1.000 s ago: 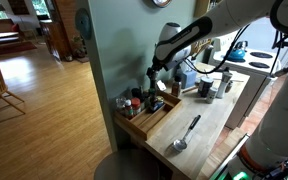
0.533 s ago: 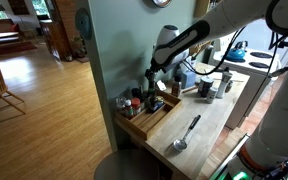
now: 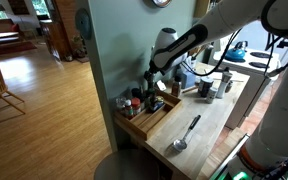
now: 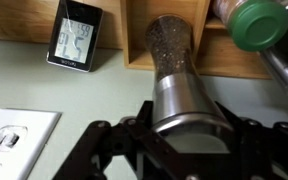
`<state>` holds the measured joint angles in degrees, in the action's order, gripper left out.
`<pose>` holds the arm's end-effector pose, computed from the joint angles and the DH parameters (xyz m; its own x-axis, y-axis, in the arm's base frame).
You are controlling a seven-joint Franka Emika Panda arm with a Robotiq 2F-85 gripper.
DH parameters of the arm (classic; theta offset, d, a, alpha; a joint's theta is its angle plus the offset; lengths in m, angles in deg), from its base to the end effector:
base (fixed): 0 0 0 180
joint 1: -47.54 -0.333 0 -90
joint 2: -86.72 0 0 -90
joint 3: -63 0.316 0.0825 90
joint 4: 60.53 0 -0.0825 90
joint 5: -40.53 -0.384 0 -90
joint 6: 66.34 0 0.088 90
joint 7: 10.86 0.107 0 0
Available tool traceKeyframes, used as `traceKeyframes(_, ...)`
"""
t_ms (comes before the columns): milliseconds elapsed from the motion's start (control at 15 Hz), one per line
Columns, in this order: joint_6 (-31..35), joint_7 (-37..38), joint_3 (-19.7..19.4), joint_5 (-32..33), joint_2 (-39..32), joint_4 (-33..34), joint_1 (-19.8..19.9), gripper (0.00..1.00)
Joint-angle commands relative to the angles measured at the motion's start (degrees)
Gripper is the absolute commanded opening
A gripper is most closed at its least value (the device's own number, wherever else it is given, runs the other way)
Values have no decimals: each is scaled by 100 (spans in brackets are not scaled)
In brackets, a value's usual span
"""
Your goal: Place the container of black pepper in the wooden box
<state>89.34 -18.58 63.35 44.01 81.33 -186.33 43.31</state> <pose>0.5775 0.0484 0.3881 0.8774 0.2595 0.4035 0.2396 -0.9657 0.1002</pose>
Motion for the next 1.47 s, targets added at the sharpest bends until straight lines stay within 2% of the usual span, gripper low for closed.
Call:
traceKeyframes(0,139,94,83,74,-67,80,61,84)
traceKeyframes(67,143,99,83,78,-71,79,61,83)
traceKeyframes(200,173,77,95,66,-75,74,60,98)
traceKeyframes(267,183,79,100,56,-69,84,61,100)
traceKeyframes(467,148,35,127,-45,-29,119,72,100)
traceKeyframes(867,-124,-675,320,-1248,191,-123,221,100)
traceKeyframes(1400,-352,-767,170,-1438,492,-547,421,100)
